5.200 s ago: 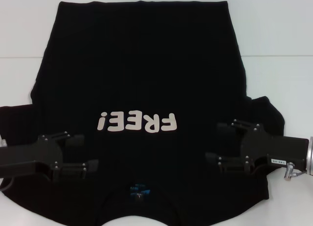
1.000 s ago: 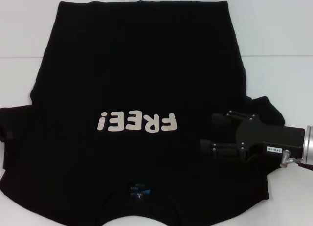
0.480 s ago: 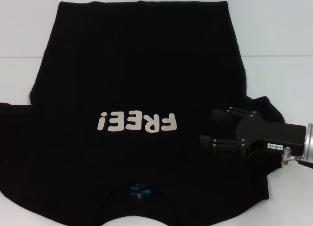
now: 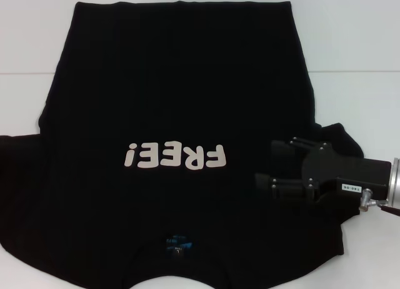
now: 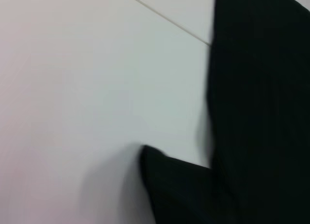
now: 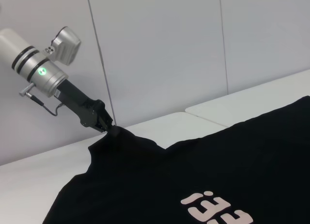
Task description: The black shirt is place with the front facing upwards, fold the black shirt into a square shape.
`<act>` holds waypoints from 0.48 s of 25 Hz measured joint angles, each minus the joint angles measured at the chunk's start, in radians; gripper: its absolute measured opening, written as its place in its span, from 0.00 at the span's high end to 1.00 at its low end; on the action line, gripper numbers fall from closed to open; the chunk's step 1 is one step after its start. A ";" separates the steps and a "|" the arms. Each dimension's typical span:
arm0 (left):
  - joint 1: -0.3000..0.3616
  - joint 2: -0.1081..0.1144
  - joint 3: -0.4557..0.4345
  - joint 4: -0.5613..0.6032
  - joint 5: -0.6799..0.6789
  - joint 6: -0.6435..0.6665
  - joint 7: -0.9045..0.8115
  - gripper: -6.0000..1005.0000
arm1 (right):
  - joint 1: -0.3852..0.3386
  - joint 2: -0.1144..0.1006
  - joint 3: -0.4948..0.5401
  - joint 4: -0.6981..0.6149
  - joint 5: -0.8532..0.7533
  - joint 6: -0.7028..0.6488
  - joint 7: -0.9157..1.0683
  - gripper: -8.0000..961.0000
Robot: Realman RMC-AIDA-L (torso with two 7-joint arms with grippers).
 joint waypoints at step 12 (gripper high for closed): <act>-0.126 -0.057 0.007 -0.010 -0.002 0.079 -0.036 0.99 | -0.003 0.000 -0.001 0.008 0.000 0.002 -0.004 0.05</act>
